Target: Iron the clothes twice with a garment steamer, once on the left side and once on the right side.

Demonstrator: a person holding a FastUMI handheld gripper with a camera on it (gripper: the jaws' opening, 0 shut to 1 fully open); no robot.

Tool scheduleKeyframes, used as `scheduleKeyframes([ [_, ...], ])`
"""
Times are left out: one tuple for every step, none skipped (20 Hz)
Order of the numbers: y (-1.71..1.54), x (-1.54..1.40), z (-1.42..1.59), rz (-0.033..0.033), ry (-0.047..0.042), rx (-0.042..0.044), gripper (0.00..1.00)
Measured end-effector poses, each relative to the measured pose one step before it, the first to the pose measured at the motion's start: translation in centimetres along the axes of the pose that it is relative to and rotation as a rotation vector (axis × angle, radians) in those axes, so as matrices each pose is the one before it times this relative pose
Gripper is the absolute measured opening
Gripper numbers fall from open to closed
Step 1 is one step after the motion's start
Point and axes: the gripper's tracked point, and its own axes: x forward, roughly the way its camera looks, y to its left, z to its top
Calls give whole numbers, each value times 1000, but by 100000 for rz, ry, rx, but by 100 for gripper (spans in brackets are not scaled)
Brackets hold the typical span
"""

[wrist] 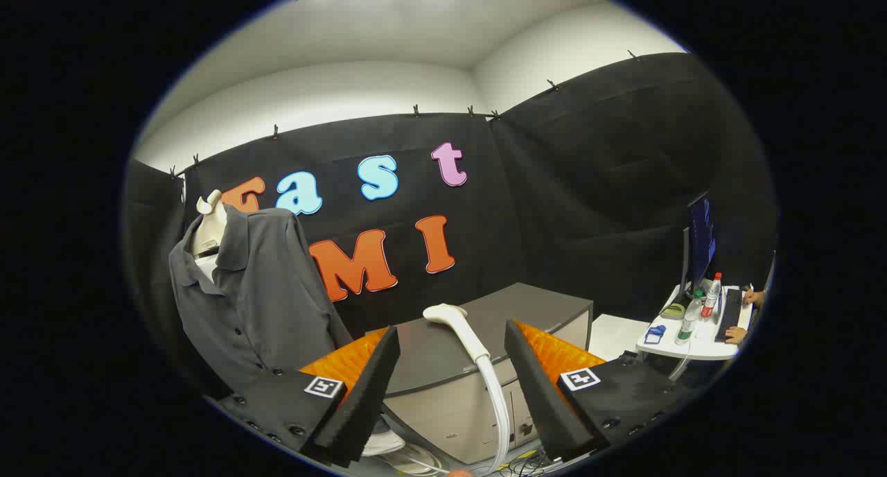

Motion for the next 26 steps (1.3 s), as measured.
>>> scheduleKeyframes([
  [63,-96,-126,-95,167,-204,98],
  [33,-62,-81,-67,154,-181,98],
  [-41,-100,34,-86,193,-121,98],
  [66,6,-107,-163,180,-125,98],
  [-27,79,-35,-214,232,-47,98],
  [75,-32,-94,-136,118,3,98],
  [58,-67,13,-4,31,4,98],
  [46,14,-48,39,188,-108,98],
  [-31,-82,-95,-150,331,-136,98],
  [5,26,-106,-63,329,-121,98],
  [5,57,-128,-36,310,-80,98],
  [56,25,-93,-35,319,-108,98],
  [34,28,-126,-67,301,-132,98],
  [44,23,-95,-68,175,-95,98],
  [12,-56,40,103,153,-50,98],
  [87,49,-98,137,174,-30,98],
  [107,-67,-28,125,185,-94,98],
  [69,51,-73,22,231,-130,98],
  [-25,-15,-30,-21,232,-91,98],
  [-1,35,-86,26,346,-98,98],
  [17,93,-78,-49,273,-26,98],
  [-1,67,-65,-133,187,8,98],
  [-90,-21,54,-115,82,31,98],
  [-36,27,21,-21,119,-38,98],
  [-73,91,49,47,70,-85,98],
  [-32,37,-21,-76,-42,-87,98],
])
